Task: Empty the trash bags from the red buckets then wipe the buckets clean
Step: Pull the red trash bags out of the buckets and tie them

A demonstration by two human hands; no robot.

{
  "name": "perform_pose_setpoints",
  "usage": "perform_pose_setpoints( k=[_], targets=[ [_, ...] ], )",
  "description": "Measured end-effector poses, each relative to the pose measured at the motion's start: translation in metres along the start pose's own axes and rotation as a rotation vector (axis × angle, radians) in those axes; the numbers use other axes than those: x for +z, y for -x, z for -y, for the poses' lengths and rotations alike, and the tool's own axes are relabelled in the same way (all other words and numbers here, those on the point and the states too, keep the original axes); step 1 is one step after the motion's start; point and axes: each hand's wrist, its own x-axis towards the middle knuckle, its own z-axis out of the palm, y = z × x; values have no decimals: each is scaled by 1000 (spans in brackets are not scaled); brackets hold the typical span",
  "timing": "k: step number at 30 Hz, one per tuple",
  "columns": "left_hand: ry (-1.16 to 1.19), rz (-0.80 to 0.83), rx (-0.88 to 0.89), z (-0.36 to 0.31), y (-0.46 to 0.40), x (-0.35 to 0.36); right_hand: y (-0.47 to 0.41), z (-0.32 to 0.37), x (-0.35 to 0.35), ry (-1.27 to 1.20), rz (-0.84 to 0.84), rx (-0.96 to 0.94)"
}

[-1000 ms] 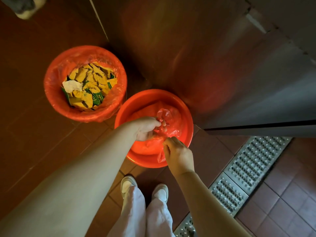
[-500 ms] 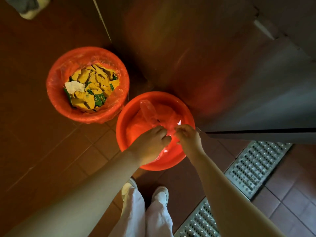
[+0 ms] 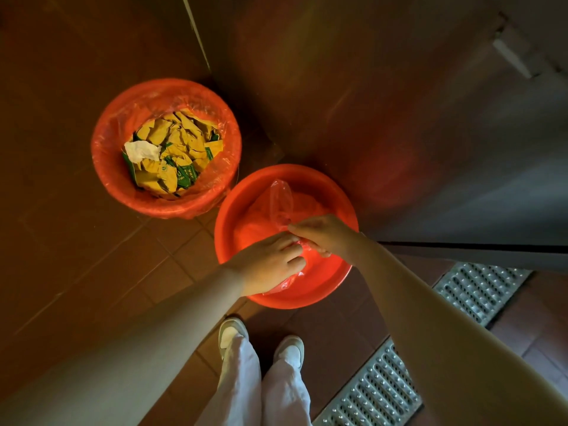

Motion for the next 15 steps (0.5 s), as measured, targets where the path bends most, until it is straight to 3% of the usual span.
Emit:
perform_pose_setpoints(
  k=[7, 15],
  targets=[
    [70, -69, -28, 4, 2, 6, -3, 3, -4, -24, 8, -11],
    [47, -159, -73, 0, 11, 16, -11, -5, 0, 54, -128, -98]
  ],
)
